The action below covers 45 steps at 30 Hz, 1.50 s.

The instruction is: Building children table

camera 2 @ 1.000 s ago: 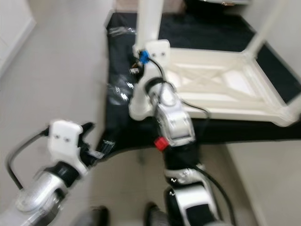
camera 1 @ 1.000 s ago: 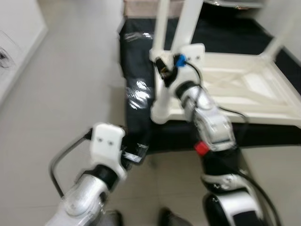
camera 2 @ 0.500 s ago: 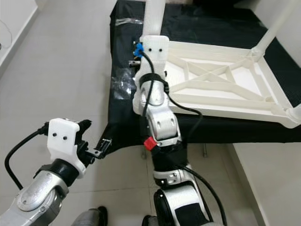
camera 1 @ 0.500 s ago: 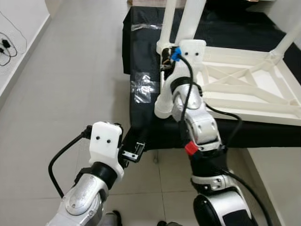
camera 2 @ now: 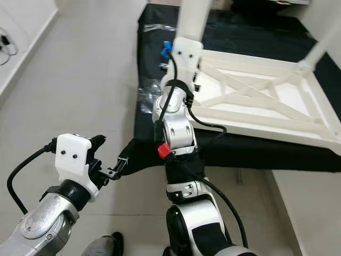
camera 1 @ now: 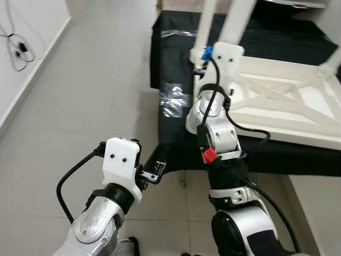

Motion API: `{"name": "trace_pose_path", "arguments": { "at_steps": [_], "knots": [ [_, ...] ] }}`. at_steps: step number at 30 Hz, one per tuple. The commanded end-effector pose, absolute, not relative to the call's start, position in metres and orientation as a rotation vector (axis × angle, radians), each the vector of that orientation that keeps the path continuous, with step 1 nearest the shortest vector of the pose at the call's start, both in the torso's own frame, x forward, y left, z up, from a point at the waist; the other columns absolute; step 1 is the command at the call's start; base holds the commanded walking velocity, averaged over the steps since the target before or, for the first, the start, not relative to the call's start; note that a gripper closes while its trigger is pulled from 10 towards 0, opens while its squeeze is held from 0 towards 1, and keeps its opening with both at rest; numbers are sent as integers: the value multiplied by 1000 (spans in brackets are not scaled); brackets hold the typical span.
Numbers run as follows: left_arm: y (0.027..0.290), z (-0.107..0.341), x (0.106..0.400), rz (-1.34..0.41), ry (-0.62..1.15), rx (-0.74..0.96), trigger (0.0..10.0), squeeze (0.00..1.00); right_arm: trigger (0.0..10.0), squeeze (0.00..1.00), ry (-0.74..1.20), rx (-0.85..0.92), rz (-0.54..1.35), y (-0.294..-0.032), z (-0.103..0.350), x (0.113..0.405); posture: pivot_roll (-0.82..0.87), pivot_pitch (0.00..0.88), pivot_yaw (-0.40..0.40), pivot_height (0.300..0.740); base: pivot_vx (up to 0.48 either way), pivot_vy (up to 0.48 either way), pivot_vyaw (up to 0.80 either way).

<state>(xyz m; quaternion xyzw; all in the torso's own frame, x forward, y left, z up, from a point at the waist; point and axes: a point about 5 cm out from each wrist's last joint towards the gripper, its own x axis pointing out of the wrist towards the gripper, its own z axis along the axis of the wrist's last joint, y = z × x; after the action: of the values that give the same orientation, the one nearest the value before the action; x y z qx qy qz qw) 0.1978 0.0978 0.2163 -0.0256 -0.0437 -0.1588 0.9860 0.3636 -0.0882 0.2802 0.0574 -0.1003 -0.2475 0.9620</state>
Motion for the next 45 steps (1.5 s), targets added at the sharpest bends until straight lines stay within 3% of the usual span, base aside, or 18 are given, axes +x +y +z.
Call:
{"name": "trace_pose_path", "arguments": {
  "at_steps": [1, 13, 45],
  "knots": [
    [97, 215, 197, -322, -84, -50, 10000, 0, 10000, 0, 108, 63, -684, -108, 209, 365, 145, 239, -91, 740, 0, 0, 0],
    [96, 216, 199, -324, -86, -49, 10000, 0, 10000, 0, 100, 134, -911, -106, 212, 369, 162, 244, -89, 740, 0, 0, 0],
    [96, 215, 199, -325, -85, -42, 10000, 0, 10000, 0, 200, 172, -969, -100, 215, 383, 159, 247, -93, 740, 0, 0, 0]
  ]
}}
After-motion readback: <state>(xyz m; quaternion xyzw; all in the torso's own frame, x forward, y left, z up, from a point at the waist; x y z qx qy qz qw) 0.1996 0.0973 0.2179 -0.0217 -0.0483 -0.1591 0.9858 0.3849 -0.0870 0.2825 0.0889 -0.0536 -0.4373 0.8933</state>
